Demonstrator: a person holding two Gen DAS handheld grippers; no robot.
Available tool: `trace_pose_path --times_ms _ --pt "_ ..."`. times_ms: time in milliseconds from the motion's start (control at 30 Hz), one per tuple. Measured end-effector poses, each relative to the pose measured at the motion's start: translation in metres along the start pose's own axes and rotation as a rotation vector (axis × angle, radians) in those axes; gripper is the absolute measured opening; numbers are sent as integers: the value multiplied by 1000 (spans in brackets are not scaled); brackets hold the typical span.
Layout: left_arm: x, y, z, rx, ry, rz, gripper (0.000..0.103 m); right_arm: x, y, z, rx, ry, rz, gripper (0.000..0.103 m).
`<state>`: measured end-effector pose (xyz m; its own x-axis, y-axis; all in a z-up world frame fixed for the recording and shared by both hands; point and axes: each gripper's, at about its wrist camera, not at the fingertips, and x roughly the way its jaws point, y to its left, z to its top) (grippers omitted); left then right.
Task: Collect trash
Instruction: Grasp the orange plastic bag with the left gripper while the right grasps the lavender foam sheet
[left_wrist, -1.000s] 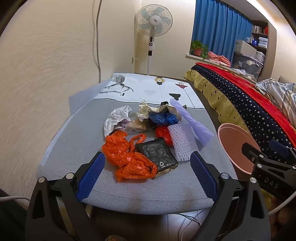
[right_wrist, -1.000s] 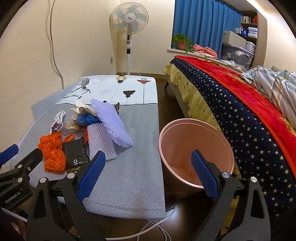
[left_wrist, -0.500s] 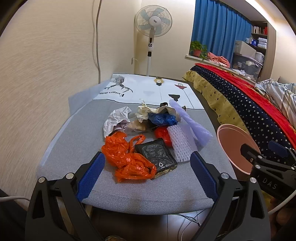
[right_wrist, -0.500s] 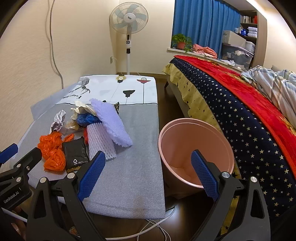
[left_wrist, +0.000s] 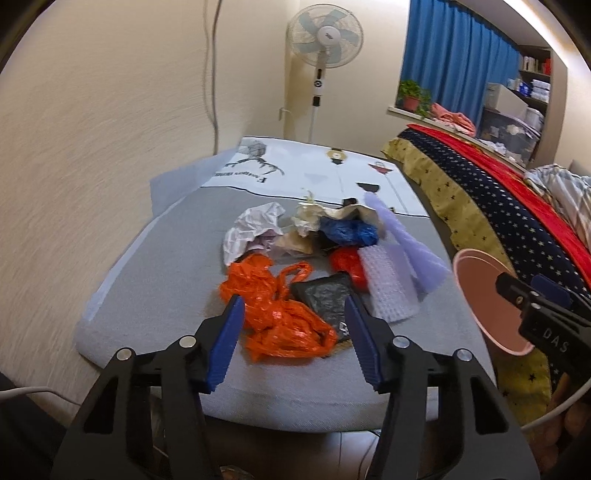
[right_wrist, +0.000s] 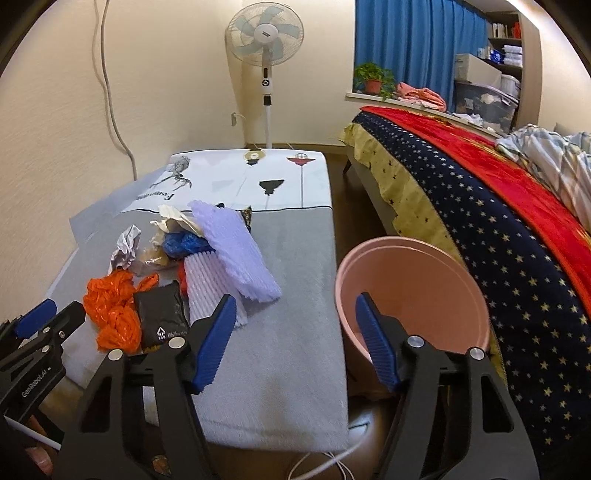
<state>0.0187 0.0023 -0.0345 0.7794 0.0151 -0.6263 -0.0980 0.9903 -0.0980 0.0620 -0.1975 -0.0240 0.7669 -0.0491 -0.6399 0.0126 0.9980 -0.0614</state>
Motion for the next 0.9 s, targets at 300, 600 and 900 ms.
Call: trace_pose_path --times_ms 300,600,900 --pt "46 15 0 -64 61 93 55 47 15 11 -46 44 70 61" --pt "75 27 -4 -96 117 146 55 87 30 10 -94 121 97 43" --pt "78 25 -3 -93 133 112 31 93 32 6 -116 152 110 10"
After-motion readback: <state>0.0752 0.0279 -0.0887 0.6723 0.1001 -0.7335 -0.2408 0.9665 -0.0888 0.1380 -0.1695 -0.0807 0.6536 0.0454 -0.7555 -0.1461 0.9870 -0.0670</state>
